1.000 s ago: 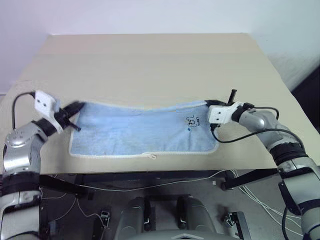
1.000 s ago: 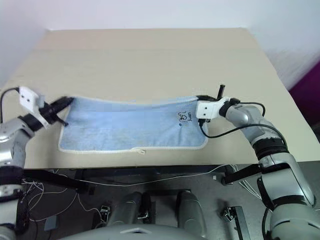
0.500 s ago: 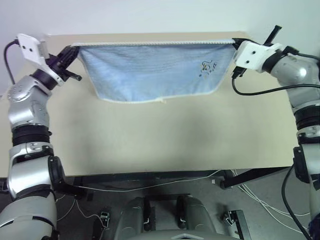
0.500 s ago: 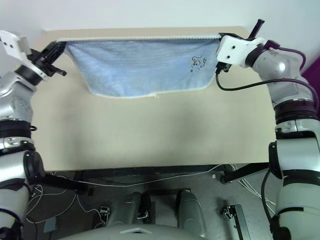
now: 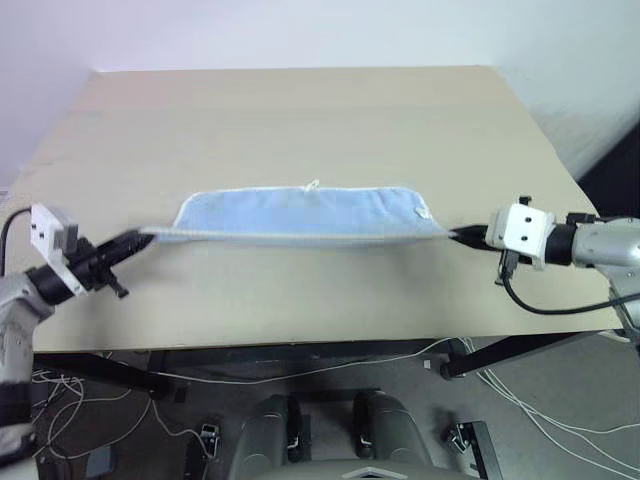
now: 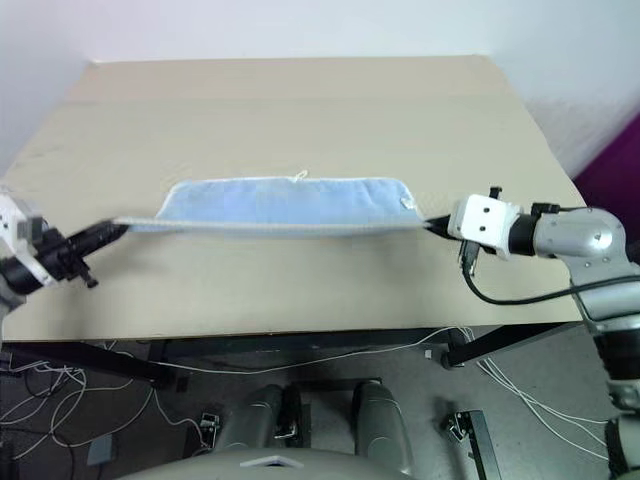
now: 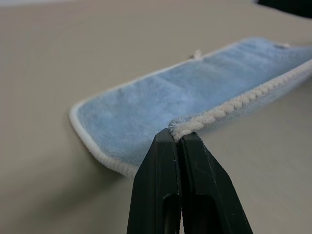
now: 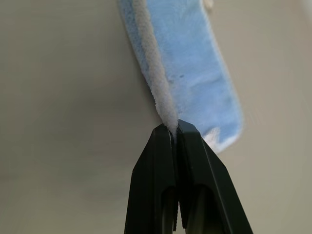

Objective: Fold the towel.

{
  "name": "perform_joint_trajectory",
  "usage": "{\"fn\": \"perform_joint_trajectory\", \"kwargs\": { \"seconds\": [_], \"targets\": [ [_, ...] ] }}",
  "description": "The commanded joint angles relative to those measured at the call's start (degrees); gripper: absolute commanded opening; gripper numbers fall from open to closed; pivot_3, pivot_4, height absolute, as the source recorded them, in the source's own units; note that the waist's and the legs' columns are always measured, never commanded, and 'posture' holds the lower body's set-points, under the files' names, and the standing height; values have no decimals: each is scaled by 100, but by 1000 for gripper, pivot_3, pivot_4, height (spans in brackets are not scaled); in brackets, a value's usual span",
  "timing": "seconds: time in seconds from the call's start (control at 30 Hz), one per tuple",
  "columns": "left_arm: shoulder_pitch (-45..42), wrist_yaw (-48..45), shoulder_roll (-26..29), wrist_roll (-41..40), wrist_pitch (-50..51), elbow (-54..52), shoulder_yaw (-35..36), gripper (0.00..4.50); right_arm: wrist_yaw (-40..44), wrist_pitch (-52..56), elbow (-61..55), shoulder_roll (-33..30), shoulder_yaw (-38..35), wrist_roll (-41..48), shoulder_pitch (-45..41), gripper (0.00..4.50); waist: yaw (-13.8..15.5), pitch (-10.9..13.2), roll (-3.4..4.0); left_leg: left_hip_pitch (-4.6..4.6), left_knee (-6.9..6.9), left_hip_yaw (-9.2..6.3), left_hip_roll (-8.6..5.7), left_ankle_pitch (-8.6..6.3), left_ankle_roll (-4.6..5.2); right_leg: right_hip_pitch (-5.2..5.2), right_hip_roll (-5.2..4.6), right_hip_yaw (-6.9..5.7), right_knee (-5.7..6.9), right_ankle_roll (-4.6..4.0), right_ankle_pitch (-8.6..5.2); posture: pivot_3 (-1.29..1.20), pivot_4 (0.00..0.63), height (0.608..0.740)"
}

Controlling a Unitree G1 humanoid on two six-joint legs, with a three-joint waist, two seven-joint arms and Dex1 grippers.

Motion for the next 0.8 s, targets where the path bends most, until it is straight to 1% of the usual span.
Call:
{"fn": "perform_joint_trajectory", "kwargs": {
  "seconds": [0.03, 0.13, 0.23, 0.33, 0.47, 0.5, 0.6, 0.67, 0.8],
  "targets": [
    [602, -13, 112, -136, 252, -558, 366, 0, 306, 364, -433, -267, -421, 347, 270, 57, 27, -1, 2, 1, -1, -1, 0, -1, -2, 0, -1, 1, 0, -9, -4, 0, 150, 740],
    [1073, -89, 135, -186, 337, -808, 494, 0, 533, 558, -578, -372, -532, 455, 527, 57, 58, -1, 2, -1, -4, -6, 1, -2, -4, -5, -3, 1, -3, -22, -10, 0, 150, 740],
    [1337, -154, 164, -223, 419, -969, 598, 0, 761, 680, -613, -447, -526, 502, 648, 57, 72, -1, 2, -1, -4, -13, 0, -4, -4, -18, -8, -4, -9, -41, -16, 0, 150, 740],
    [1144, 51, 138, -67, 363, -859, 483, 0, 620, 556, -364, -238, -267, 222, 316, 57, 62, -1, 3, -1, -7, -14, 0, -4, -3, -19, -8, -5, -15, -43, -16, 0, 150, 740],
    [95, 844, -38, 563, 63, -73, 14, 0, 199, 157, 411, 323, 275, -484, -586, 57, 66, -2, 4, -1, -7, -15, 0, -3, -5, -21, -5, -7, -15, -46, -14, 0, 150, 740],
    [-191, 953, -86, 656, 37, 138, -107, 0, 82, 29, 658, 500, 403, -661, -850, 57, 63, -2, 4, -2, -7, -15, -1, -3, -5, -20, -4, -7, -16, -46, -12, 0, 150, 740],
    [-695, 1058, -159, 876, -119, 563, -366, 0, -82, -222, 1197, 818, 636, -999, -1321, 57, 51, -2, 3, -15, -7, -9, -4, 1, -3, -12, -2, -7, -10, -36, -3, 0, 150, 740],
    [-1247, 1269, -253, 1243, -370, 1170, -688, 0, -459, -528, 1964, 1169, 876, -1422, -1859, 57, 47, -2, 3, -12, -7, 1, -6, 24, -14, -10, 1, -11, -4, -24, 3, 0, 150, 740],
    [-2093, 1691, -420, 1871, -939, 2326, -1144, 0, -1183, -1168, 3340, 1617, 1210, -2164, -2661, 57, 33, -1, 2, -11, -6, 7, -5, 29, -18, -10, 8, -14, 3, -21, 5, 0, 150, 740]
  ]
}}
